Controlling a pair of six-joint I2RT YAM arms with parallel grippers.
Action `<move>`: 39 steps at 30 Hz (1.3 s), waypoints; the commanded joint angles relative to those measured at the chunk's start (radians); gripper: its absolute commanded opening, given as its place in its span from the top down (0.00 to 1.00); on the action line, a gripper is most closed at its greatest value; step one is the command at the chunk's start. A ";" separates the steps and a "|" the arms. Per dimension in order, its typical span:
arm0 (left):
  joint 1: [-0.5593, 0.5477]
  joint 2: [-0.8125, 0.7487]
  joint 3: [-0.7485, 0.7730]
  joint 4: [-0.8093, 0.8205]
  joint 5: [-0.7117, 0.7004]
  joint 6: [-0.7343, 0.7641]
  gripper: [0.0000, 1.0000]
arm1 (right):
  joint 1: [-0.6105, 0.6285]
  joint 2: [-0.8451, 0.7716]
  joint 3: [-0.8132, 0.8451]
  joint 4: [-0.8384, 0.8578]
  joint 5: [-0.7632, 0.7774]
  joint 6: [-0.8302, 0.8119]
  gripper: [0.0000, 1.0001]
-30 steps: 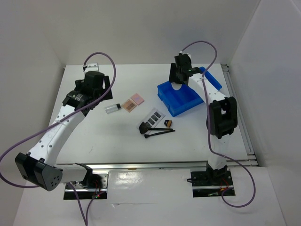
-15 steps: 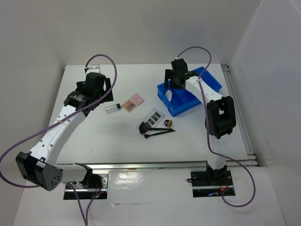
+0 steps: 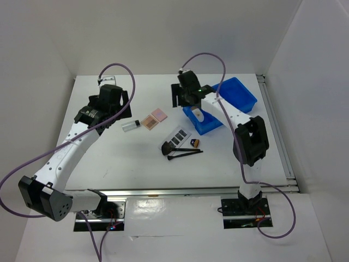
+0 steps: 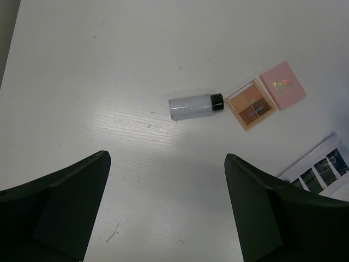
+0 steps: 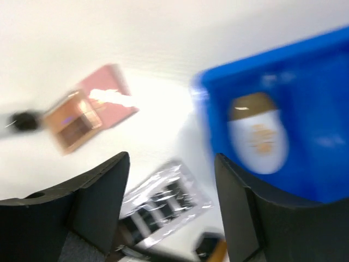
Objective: Organize the makeup
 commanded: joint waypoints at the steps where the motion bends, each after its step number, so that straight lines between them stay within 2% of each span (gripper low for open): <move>1: -0.002 -0.040 0.019 0.003 -0.009 -0.026 0.00 | 0.105 -0.006 0.080 0.002 -0.029 -0.004 0.27; 6: -0.002 -0.016 0.003 -0.030 -0.039 -0.052 0.00 | 0.154 0.124 0.173 -0.018 -0.060 -0.013 0.13; 11: -0.002 -0.016 -0.029 -0.003 -0.030 -0.077 0.04 | 0.188 0.250 0.323 -0.087 -0.060 -0.042 0.12; 13: 0.031 -0.005 -0.056 0.023 0.000 -0.077 0.06 | 0.200 0.272 0.324 -0.087 -0.086 -0.042 0.12; 14: 0.056 0.041 -0.047 0.023 0.067 -0.077 0.10 | 0.211 0.272 0.324 -0.087 -0.086 -0.051 0.12; 17: 0.102 0.128 -0.014 -0.018 0.114 -0.068 0.11 | 0.211 0.246 0.293 -0.087 -0.074 -0.042 0.12; 21: 0.102 0.272 0.083 -0.072 0.085 -0.034 0.16 | 0.200 0.109 0.140 -0.078 -0.062 -0.024 0.12; 22: 0.091 0.294 0.083 -0.072 0.099 -0.034 0.16 | 0.190 0.024 0.106 -0.058 -0.052 -0.024 0.12; 24: 0.076 0.340 0.071 -0.015 0.122 -0.011 0.16 | 0.190 -0.074 -0.001 -0.014 -0.066 -0.024 0.12; 27: 0.063 0.450 0.120 -0.004 0.119 0.042 0.10 | 0.190 -0.287 -0.086 -0.028 -0.034 -0.008 0.12; 31: 0.054 0.605 0.212 -0.023 0.048 0.136 0.04 | 0.180 -0.450 -0.138 -0.124 0.127 0.052 0.10; 33: 0.054 0.670 0.243 -0.023 0.037 0.193 0.01 | 0.159 -0.512 -0.159 -0.150 0.158 0.076 0.09; 37: 0.054 0.707 0.256 0.009 0.088 0.309 0.00 | 0.147 -0.638 -0.160 -0.220 0.231 0.105 0.09; 39: 0.054 0.716 0.256 0.033 0.117 0.352 0.00 | 0.136 -0.647 -0.132 -0.239 0.250 0.105 0.09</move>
